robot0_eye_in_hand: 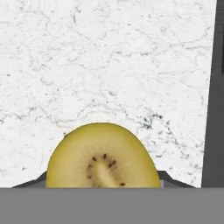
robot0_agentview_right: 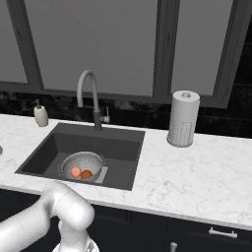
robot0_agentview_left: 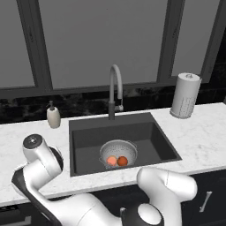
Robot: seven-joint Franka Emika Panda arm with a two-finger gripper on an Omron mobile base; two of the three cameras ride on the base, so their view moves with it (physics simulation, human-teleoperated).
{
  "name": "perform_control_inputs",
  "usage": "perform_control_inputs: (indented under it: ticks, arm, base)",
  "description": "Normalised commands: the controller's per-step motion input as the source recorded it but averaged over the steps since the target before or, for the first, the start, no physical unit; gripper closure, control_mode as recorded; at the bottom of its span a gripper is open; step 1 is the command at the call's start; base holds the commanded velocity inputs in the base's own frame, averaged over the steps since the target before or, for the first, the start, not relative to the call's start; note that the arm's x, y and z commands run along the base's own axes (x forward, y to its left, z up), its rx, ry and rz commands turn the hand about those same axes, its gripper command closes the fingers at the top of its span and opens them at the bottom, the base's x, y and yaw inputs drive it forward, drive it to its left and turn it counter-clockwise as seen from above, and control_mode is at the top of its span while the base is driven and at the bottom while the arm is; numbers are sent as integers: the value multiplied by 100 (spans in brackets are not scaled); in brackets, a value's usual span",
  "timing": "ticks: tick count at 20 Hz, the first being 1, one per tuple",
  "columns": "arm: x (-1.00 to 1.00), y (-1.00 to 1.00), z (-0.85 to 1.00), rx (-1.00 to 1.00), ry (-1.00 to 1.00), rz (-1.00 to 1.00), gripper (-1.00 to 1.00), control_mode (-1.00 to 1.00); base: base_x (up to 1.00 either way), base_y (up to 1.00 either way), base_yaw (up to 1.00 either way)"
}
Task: Put the colander in the sink, put the orange, peach, kiwi in the colander, and turn on the sink faucet and pour water over the colander.
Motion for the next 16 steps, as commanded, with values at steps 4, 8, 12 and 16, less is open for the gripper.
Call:
perform_control_inputs:
  ticks: [4,8,12,16]
  arm:
    - [12,-100,26,6,-2,-10,100,-100]
    - [32,-100,19,7,0,-13,100,-100]
    - [54,-100,4,4,0,-14,100,-100]
    - [59,-100,-3,1,2,-15,100,-100]
  base:
    - [0,0,0]
    - [0,0,0]
    - [0,0,0]
    - [0,0,0]
